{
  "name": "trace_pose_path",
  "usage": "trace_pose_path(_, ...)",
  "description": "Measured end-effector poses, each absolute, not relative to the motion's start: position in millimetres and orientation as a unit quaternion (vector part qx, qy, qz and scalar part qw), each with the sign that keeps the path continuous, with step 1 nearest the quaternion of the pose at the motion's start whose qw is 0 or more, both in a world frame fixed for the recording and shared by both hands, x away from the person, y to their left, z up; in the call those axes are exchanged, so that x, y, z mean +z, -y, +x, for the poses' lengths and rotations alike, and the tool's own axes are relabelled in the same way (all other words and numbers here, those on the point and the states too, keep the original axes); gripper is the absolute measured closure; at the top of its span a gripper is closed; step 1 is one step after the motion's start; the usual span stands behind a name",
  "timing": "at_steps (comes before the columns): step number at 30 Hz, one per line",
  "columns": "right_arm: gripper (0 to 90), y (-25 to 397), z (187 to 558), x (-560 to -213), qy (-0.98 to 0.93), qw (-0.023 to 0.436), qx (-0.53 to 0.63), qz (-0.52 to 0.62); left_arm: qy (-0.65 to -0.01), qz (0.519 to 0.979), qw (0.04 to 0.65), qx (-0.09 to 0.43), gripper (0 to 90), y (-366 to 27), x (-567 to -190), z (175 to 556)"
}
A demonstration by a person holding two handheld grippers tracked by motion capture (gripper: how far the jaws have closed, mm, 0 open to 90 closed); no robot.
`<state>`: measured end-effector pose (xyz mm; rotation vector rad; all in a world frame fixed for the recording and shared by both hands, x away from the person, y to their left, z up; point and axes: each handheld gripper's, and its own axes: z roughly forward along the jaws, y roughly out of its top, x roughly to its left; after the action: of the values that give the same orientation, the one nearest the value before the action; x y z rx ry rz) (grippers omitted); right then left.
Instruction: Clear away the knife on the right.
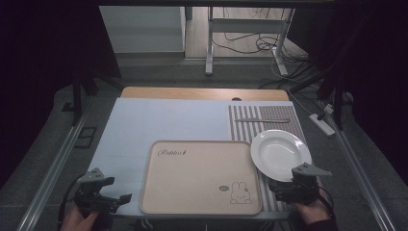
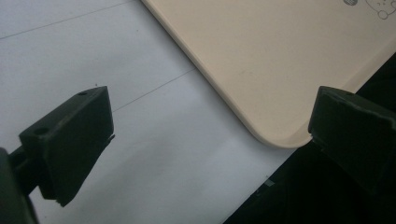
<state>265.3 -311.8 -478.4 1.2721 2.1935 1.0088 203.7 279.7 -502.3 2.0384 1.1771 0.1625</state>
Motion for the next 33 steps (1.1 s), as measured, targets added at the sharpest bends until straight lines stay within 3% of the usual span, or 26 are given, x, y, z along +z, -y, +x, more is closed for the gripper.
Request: trace_pose_path(33, 0.0, 304.6, 270.7, -479.8, -0.804, 0.186, 0.347, 0.446, -0.46, 0.8, 0.38, 0.058, 1.0, -279.4, -503.0, 204.5)
